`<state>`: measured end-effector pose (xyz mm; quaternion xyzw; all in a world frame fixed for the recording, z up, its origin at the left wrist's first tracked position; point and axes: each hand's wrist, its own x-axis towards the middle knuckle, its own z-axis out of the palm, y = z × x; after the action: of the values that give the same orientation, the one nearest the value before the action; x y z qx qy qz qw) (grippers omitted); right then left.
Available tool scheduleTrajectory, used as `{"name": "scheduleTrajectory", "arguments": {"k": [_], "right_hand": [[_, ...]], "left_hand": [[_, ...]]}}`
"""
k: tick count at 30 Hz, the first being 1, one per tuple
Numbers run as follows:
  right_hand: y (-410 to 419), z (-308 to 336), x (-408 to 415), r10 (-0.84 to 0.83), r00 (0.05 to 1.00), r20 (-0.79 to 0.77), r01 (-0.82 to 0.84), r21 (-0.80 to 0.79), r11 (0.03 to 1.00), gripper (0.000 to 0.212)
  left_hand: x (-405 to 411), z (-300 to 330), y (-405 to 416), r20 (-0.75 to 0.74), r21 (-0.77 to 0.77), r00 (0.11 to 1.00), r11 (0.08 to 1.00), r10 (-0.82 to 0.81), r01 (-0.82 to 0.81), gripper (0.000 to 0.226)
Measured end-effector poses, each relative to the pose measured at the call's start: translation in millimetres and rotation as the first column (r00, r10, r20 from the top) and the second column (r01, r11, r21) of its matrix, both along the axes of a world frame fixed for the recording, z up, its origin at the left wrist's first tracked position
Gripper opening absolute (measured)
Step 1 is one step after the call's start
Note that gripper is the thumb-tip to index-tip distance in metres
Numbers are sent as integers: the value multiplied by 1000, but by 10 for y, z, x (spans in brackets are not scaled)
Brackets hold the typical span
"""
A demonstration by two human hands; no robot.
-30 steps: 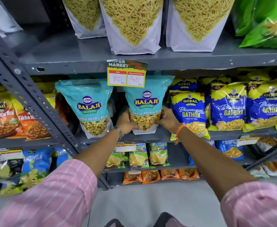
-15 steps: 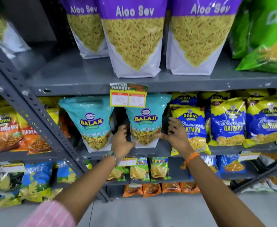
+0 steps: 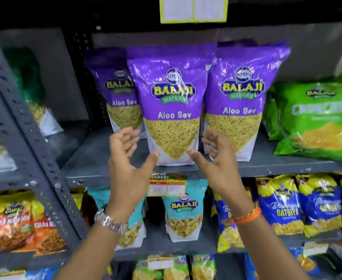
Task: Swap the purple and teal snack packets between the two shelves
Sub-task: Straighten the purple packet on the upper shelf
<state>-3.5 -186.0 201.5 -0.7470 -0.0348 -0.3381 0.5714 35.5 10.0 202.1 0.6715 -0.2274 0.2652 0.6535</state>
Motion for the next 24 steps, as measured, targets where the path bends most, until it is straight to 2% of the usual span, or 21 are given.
{"name": "scheduleTrajectory", "arguments": {"k": [3,4,6,8,11,16,24], "right_hand": [[31,-3,185,-36,999,-24,35,-36,999,66],[40,-12,224,-42,998,-35,41,-31,999,68],[50,-38,297,-40,998,-49,38,-48,998,60],[66,-62,352,-35,998,-50,31,-76,997,48],[84,-54,397,-14,999,-49,12,-41,999,54],[139,-15,446,23,997,-77,-18,56,998,79],[615,152,611,91,988,-125,-90,12,996,69]], "left_hand": [[278,180,-50,-132,177,991,983,-27,50,103],[336,202,-75,-190,212,979,971,-73,113,107],[416,211,-130,-274,198,943,948,-191,250,93],[479,183,-159,-278,162,931,944,-237,288,74],[522,144,-188,-290,99,923,952,-252,291,62],[523,143,-113,-288,40,918,954,-274,298,64],[518,254,476,-257,-1,945,978,-204,210,57]]}}
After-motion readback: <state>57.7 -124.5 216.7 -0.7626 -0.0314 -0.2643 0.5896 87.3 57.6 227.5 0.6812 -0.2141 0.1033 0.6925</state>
